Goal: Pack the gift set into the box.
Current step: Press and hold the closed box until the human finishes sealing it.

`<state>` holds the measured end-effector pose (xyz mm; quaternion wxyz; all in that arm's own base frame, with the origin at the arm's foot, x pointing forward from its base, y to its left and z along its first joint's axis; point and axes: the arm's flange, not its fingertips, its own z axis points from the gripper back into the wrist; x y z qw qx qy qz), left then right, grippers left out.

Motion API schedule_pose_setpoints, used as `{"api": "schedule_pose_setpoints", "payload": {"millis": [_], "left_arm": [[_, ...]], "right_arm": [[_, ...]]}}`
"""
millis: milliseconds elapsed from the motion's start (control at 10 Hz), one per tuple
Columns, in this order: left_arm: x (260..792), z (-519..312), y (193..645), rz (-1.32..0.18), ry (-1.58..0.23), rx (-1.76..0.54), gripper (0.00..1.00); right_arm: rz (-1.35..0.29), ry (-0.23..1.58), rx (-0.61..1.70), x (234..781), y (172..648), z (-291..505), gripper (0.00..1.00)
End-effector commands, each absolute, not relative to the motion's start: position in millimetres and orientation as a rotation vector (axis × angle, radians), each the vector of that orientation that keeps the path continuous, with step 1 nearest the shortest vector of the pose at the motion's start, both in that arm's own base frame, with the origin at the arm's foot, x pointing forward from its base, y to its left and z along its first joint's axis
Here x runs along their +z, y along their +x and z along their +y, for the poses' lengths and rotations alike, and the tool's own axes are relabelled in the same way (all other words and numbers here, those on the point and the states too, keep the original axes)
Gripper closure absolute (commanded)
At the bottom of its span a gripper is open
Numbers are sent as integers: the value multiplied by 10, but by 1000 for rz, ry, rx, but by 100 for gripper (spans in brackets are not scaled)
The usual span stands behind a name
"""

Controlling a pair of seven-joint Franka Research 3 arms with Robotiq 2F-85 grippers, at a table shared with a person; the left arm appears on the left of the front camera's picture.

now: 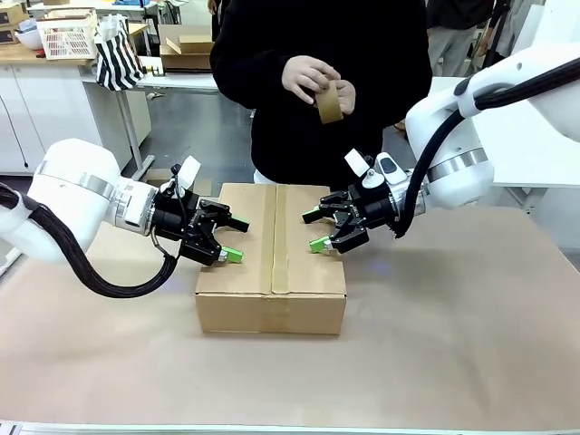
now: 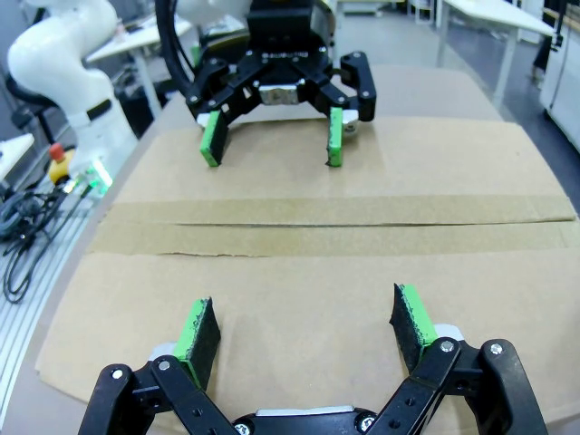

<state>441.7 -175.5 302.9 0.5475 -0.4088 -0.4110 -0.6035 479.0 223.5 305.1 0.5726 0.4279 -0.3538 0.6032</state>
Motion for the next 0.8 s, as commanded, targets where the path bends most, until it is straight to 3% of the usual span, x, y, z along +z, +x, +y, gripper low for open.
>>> {"api": "schedule_pose_setpoints", "payload": {"millis": [0, 700], "left_arm": [[3020, -1742, 4385, -975, -964, -1433, 0], [3020, -1742, 4385, -975, -964, -1433, 0]], "right_arm": [[-828, 1001, 1416, 3040, 4792, 2248, 0], [-828, 1001, 1416, 3040, 4792, 2248, 0]]}}
